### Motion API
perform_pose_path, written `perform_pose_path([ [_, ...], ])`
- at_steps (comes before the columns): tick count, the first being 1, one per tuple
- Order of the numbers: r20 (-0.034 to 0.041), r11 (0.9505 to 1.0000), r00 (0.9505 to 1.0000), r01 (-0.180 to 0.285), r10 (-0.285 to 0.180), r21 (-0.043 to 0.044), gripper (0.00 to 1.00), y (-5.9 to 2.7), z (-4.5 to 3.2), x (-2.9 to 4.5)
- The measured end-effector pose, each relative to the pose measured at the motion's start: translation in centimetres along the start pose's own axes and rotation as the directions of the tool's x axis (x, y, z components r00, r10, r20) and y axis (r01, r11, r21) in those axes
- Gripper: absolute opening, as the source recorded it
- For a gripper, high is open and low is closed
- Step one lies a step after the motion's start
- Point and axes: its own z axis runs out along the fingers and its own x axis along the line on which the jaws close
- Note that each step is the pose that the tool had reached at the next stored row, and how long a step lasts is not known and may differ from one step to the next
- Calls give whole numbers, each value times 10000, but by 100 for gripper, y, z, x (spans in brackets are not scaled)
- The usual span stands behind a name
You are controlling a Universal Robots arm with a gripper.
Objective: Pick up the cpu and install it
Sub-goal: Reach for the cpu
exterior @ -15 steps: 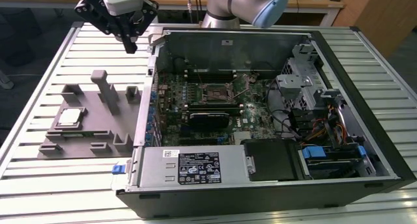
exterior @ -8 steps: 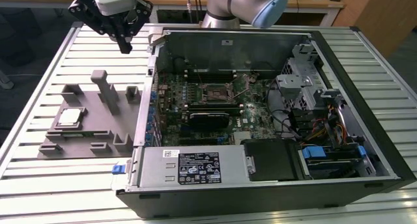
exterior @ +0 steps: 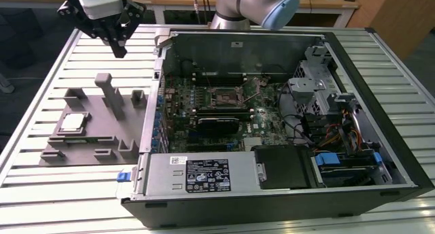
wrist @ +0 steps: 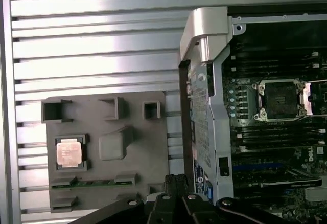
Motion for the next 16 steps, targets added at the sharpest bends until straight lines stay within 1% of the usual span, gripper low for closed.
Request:
perform_pose_path([
  [7, 1, 10000, 10000, -24, 24, 1, 11, -18, 37, 183],
  [16, 3, 10000, 10000, -70, 70, 2, 11, -45, 90, 468],
])
